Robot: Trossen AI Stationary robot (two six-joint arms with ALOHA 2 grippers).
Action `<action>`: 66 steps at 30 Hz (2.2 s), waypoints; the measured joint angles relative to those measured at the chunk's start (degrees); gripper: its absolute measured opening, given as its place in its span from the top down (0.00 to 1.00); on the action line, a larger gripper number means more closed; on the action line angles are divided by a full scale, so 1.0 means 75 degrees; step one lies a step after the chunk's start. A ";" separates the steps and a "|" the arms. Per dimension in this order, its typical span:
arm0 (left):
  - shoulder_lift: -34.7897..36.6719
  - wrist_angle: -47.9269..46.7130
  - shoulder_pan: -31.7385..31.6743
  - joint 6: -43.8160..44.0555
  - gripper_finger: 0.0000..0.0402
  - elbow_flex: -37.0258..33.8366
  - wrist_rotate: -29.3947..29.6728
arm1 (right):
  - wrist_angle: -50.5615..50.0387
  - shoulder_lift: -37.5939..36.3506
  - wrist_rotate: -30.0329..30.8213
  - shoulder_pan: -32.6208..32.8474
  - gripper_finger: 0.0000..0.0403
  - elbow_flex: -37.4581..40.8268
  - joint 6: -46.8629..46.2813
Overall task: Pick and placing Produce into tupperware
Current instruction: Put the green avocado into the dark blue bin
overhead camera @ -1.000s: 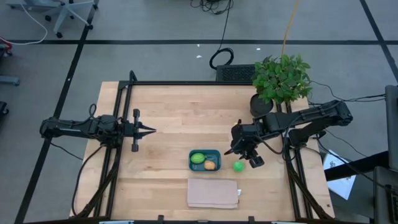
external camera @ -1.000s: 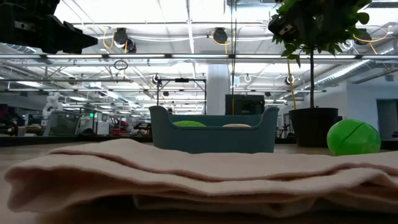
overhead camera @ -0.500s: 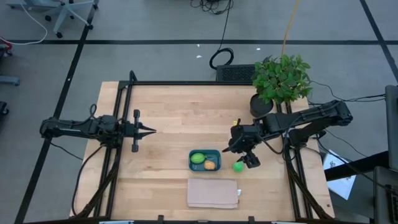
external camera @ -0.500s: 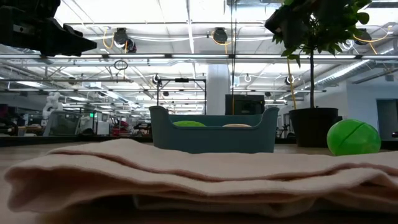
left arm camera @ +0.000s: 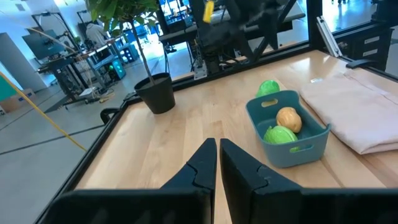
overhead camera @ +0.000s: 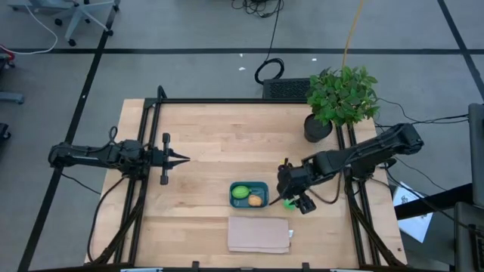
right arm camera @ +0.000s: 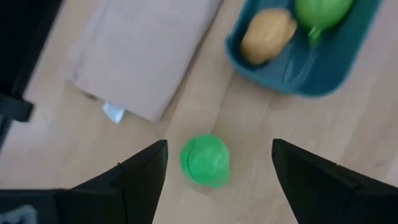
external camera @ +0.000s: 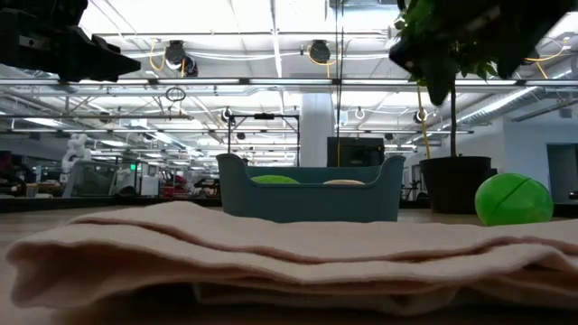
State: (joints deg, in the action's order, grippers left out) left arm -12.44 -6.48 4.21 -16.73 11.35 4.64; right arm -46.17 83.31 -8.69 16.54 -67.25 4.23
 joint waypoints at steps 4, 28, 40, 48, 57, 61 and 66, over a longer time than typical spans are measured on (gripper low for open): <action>0.0002 -0.0007 0.0001 0.0000 0.94 0.0000 0.0000 | 0.0011 0.0388 0.0011 0.0107 0.30 0.0092 0.0090; 0.0000 -0.0145 0.0003 0.0038 0.94 0.0003 -0.0013 | 0.0521 0.0611 0.0562 0.0664 0.30 0.0916 -0.0073; -0.0001 -0.0202 0.0002 0.0052 0.94 0.0003 -0.0015 | 0.1303 0.0611 0.0668 0.0809 0.30 0.1413 0.0046; 0.0000 -0.0198 0.0001 0.0067 0.94 0.0003 -0.0015 | 0.1801 0.0611 0.0657 0.0810 0.30 0.1990 -0.0015; -0.0001 -0.0200 0.0002 0.0067 0.94 0.0003 -0.0015 | 0.2446 0.0611 0.0643 0.0810 0.30 0.2383 0.0226; -0.0001 -0.0201 0.0001 0.0064 0.94 0.0003 -0.0015 | 0.2483 0.0611 0.0749 0.0810 0.30 0.2385 0.0352; 0.0001 -0.0213 0.0000 0.0061 0.94 0.0003 -0.0015 | 0.2486 0.0611 0.0749 0.0810 0.31 0.2385 0.0413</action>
State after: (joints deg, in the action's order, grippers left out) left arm -12.43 -8.08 4.21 -16.27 11.38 4.54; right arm -27.53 87.90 -3.07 22.61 -49.36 7.33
